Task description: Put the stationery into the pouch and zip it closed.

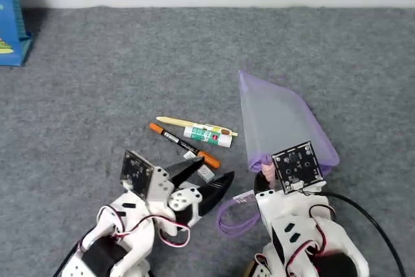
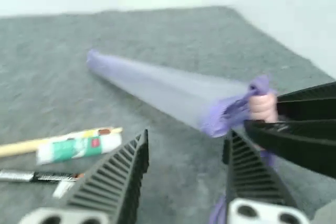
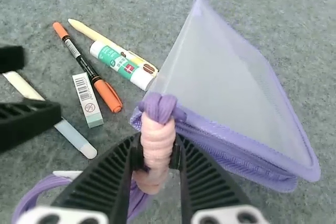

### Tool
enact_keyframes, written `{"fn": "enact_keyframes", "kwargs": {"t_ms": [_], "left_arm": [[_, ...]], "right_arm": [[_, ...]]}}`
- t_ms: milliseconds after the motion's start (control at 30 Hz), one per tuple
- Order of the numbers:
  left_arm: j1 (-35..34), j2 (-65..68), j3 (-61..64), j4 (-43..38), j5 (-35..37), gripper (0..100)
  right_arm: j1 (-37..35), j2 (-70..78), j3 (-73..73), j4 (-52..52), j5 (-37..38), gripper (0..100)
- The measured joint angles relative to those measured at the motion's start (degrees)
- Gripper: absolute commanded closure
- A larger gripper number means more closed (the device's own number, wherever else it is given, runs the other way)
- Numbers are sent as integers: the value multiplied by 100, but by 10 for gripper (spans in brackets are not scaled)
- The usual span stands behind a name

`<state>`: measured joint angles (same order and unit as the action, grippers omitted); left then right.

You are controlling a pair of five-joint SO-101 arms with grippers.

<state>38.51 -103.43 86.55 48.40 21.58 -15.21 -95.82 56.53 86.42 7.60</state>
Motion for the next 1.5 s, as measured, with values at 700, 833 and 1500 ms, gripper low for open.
{"fn": "enact_keyframes", "kwargs": {"t_ms": [700, 833, 1500], "left_arm": [[440, 0, 818, -501, -202, 805], [431, 0, 879, -501, -237, 806], [237, 0, 879, -510, -273, 805]], "right_arm": [[-1240, 0, -431, 413, -624, 991], [-1363, 0, -431, 440, -624, 991], [-1723, 0, -431, 615, -624, 991]]}}
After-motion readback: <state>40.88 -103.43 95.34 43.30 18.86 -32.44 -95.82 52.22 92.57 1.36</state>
